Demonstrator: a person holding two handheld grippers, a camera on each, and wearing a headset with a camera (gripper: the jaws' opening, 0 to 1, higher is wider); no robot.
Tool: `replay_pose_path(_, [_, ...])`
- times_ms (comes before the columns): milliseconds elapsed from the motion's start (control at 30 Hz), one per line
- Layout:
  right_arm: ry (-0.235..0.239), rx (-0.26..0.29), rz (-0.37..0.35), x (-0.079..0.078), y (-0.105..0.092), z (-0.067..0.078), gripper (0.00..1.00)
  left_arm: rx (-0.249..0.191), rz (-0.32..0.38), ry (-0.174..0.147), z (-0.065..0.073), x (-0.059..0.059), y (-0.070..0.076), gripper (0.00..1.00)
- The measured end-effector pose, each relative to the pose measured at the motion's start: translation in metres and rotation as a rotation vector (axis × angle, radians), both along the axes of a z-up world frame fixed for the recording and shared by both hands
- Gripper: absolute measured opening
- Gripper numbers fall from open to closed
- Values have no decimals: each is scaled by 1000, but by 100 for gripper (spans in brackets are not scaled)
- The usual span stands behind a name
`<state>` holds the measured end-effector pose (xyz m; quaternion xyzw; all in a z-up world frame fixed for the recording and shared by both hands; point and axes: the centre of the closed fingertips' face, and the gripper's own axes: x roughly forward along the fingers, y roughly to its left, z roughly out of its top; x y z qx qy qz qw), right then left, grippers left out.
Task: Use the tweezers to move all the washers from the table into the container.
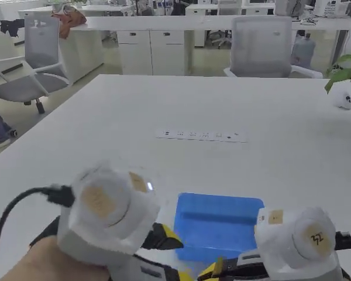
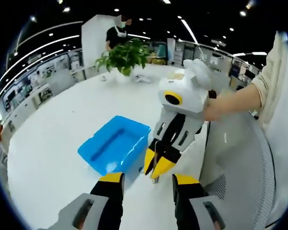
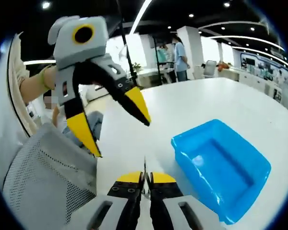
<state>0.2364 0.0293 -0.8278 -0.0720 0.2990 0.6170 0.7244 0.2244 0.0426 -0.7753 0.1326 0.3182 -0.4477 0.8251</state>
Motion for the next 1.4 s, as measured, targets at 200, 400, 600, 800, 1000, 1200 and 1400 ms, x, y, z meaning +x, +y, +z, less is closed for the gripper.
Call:
replay_pose_path(200, [162,114,-145,6,-4,6,2,-260,164,-8,8,-28,-1,56])
replay_pose_path(400, [236,169,-223,14,-12,24,2,-360,292,-152,22,-28,-3,72])
replay_pose_path(600, [237,190,-275,26,-28,47,2,-419,388,-243,31,-22,-3,85])
replay_pose_path(800, [244,203,-325,38,-42,59,2,-384,448,-355,41,-14,11,94])
replay_pose_path(1000, [220,203,-363,52,-50,70,2,-306,463,-421,34,-12,16,98])
replay_pose_path(1200, [165,183,-410,79,-60,72,2,-244,484,-403,26,-10,21,99])
replay_pose_path(1400, [136,155,-425,104,-65,61,2,-270,451,-421,31,-11,15,99])
